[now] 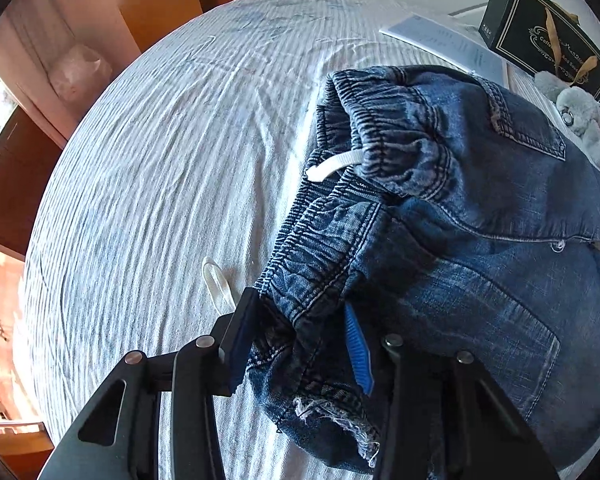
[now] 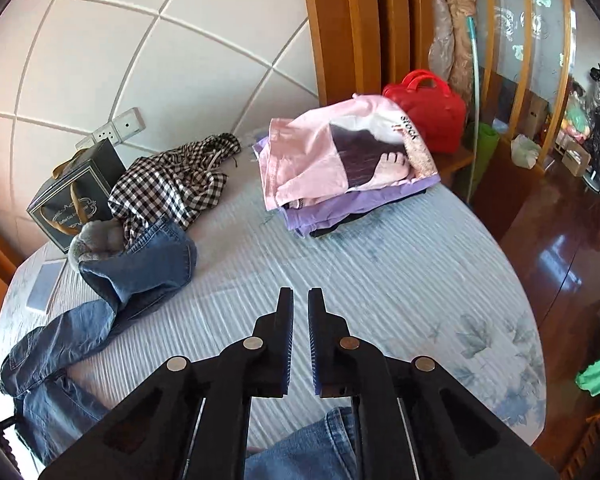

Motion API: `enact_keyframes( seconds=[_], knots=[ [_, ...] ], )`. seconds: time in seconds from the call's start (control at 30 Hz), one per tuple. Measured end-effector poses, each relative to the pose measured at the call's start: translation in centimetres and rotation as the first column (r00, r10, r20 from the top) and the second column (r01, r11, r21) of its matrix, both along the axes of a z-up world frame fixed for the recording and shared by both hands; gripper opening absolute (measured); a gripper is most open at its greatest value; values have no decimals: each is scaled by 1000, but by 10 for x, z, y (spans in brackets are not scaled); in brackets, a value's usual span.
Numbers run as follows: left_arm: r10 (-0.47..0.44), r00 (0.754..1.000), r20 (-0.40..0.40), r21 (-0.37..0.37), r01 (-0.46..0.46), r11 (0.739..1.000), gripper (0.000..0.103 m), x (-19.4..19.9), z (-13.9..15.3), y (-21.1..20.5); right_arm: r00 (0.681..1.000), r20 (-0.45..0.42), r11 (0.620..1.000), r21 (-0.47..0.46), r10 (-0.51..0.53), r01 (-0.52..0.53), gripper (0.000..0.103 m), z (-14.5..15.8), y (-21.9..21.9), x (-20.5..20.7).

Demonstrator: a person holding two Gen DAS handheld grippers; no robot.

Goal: Fold clothes

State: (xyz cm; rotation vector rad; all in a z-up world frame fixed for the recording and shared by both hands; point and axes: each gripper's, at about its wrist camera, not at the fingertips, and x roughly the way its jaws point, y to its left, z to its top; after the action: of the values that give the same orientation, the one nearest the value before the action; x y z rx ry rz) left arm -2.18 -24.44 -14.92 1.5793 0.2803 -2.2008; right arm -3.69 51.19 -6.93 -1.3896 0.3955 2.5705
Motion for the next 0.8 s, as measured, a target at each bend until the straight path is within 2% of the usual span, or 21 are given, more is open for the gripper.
enact_keyframes(
  seconds=[0.07, 0.17, 0.27, 0.4, 0.47, 0.5, 0.57, 0.6, 0.63, 0.67, 0.7, 0.73, 0.77, 0.8],
  knots=[
    [-12, 1000, -17, 4, 12, 1000, 42, 7, 3, 0, 999, 36, 1000, -14, -4, 5, 16, -14, 1, 2],
    [-17, 998, -55, 28, 19, 999, 44, 18, 9, -5, 996, 90, 999, -33, -10, 13, 58, -35, 1, 4],
    [-32, 997, -73, 37, 35, 999, 55, 24, 13, -10, 990, 144, 998, -53, -15, 22, 59, -56, 2, 7],
    [-65, 996, -55, 30, 67, 997, 57, 27, 10, -12, 983, 184, 996, -79, -28, 44, 60, -79, 4, 20],
    [-80, 995, -56, 44, 83, 996, 58, 28, 7, -12, 983, 183, 997, -74, -20, 34, 66, -84, -1, 20],
    [-86, 995, -56, 41, 89, 995, 59, 28, 4, -11, 983, 183, 997, -67, -15, 28, 74, -86, -3, 18],
    [-91, 995, -49, 27, 93, 995, 65, 26, -5, -7, 985, 175, 999, -54, 3, 7, 77, -86, -13, 11],
    [-93, 995, -45, 18, 93, 995, 65, 25, -8, -5, 985, 174, 999, -48, 14, -6, 75, -88, -19, 8],
    [-94, 995, -41, 6, 95, 995, 65, 24, -11, -3, 981, 192, 1000, -19, 17, -14, 60, -90, -26, 4],
    [-98, 995, -36, -15, 97, 995, 63, 23, -12, 0, 977, 213, 998, 50, 14, -25, 44, -88, -35, 0],
    [-94, 995, -37, -19, 94, 995, 57, 23, -11, 2, 975, 222, 997, 64, 21, -36, 14, -85, -41, -3],
    [-92, 995, -38, -5, 92, 996, 41, 23, -9, 4, 973, 230, 996, 79, 27, -47, 8, -81, -47, -5],
    [-87, 995, -40, 9, 88, 996, 31, 25, -6, 5, 972, 233, 993, 99, 32, -57, 8, -77, -53, -5],
    [-80, 996, -45, 16, 81, 997, 28, 28, -1, 6, 977, 213, 988, 142, 30, -61, 8, -66, -57, -2]
  ],
)
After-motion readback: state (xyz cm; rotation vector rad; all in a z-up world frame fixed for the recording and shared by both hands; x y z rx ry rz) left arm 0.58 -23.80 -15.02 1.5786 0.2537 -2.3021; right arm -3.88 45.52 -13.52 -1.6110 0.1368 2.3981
